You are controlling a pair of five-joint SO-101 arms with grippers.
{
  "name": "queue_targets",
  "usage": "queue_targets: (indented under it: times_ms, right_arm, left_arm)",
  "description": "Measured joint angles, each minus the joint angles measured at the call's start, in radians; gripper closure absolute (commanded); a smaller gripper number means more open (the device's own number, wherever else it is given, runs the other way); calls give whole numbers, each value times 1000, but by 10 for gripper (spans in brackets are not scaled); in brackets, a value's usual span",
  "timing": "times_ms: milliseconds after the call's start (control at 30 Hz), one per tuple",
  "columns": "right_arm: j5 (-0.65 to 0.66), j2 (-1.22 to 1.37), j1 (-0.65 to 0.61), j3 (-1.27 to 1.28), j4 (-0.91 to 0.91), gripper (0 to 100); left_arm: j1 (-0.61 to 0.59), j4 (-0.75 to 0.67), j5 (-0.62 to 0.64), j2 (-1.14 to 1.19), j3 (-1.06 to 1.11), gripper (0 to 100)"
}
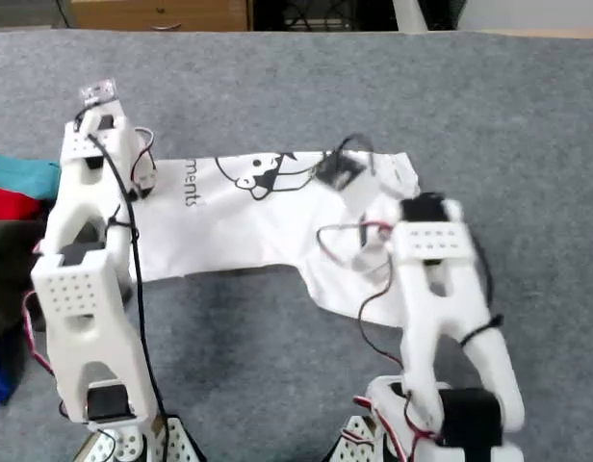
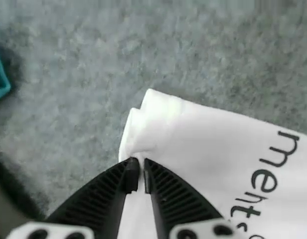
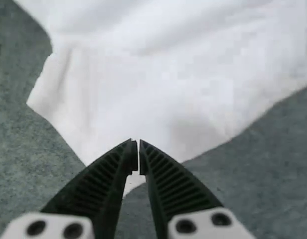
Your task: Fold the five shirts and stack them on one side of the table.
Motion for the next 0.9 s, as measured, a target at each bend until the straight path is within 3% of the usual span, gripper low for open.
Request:
queue_targets:
  times_ms: [167,333,533,700,900]
  right_arm:
    - [32,-15,15,-129,-3,984]
    - [31,61,29,-130,-239,984]
    - [-46,365,78,-167,-477,984]
    - [-61,646,130,-353,-443,984]
    - [-63,775,157,-572,-239,984]
  left_arm:
    - [0,25,0,152,-252,971]
    - [0,80,0,233,-396,971]
    - [0,212,0,258,-528,967]
    - [0,345,-87,258,-660,967]
    - [2,428,-130,258,-836,970]
